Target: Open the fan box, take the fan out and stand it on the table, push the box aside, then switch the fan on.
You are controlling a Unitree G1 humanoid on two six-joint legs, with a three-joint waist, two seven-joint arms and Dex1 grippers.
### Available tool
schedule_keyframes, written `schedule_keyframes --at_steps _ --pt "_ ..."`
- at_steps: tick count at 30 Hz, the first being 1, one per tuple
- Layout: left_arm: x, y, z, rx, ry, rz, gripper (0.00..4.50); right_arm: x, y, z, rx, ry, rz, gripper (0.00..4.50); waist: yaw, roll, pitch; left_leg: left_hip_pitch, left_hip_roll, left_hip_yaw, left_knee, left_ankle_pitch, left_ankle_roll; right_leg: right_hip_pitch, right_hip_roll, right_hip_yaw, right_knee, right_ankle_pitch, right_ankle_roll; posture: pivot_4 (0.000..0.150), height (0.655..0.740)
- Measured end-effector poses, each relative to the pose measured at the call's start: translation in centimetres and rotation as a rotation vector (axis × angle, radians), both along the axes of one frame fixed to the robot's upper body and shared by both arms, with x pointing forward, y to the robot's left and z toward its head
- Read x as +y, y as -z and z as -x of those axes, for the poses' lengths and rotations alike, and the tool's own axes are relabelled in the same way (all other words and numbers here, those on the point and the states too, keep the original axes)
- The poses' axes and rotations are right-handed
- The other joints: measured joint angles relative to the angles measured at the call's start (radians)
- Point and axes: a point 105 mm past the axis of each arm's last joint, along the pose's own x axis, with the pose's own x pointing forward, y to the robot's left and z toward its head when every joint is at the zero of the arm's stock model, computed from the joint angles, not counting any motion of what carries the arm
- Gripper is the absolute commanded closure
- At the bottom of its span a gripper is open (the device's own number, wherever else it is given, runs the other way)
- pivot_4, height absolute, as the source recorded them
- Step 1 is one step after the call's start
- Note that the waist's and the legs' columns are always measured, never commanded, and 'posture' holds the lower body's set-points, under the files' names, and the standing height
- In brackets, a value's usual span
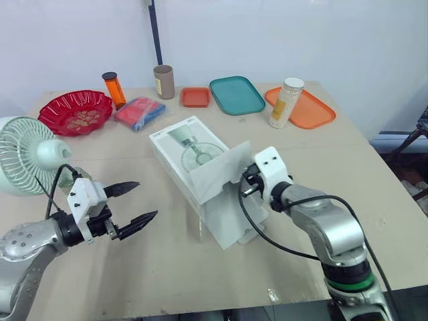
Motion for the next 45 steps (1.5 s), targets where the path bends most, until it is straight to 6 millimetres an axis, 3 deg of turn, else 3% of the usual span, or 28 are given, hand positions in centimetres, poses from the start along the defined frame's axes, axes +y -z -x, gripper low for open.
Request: schedule_keyframes --at_steps 4,14,19,24,27,34,45 --pt "-0.3 -0.8 -1.1 -0.028 0.023 0.011 0.00 -2.2 0.1 1.4 0.013 0.013 0.016 4.45 0.000 0.000 0.000 0.000 0.000 0.000 0.000 0.000 0.000 0.000 0.000 0.000 0.000 0.000 0.000 0.150 0.7255" --pt "-2.2 -0.6 -1.7 -0.006 0.143 0.017 0.00 -3.8 -0.1 1.9 0.016 0.084 -0.003 4.45 -0.007 0.000 0.000 0.000 0.000 0.000 0.000 0.000 0.000 0.000 0.001 0.000 0.000 0.000 0.000 0.150 0.7255" --pt "-3.5 -1.3 -2.0 -0.025 0.244 0.010 0.00 -6.4 0.4 2.5 0.035 0.194 -0.018 4.45 0.000 0.001 0.000 0.001 0.000 0.000 0.001 0.000 0.000 0.001 0.000 0.000 0.000 0.000 0.000 0.150 0.7255" --pt "-3.5 -0.2 -2.9 0.007 0.290 -0.009 0.00 -9.2 0.6 3.9 0.040 0.327 -0.030 4.45 0.000 0.001 -0.001 0.001 0.000 0.000 0.001 0.000 0.000 0.001 0.001 0.000 0.000 0.000 0.001 0.150 0.7255" --pt "-4.5 0.0 -3.1 0.003 0.339 -0.054 0.00 -10.7 0.8 5.2 0.043 0.393 -0.028 4.45 0.001 0.001 -0.001 0.001 0.000 0.000 0.001 0.000 0.000 0.002 0.000 0.000 0.000 0.000 0.001 0.150 0.7255" --pt "-6.6 -0.4 -4.0 0.000 0.383 -0.029 0.00 -12.9 0.7 6.3 0.045 0.472 -0.021 4.45 0.006 0.002 -0.001 0.002 0.000 0.000 0.002 0.000 0.001 0.004 0.001 0.001 0.000 0.001 0.001 0.150 0.7255" --pt "-9.6 -0.7 -4.4 -0.009 0.456 0.065 0.00 -18.1 0.0 7.7 0.063 0.529 0.032 4.45 0.009 0.004 -0.003 0.003 -0.001 0.000 0.002 0.000 0.003 0.006 0.000 0.001 0.000 0.001 0.002 0.150 0.7255"
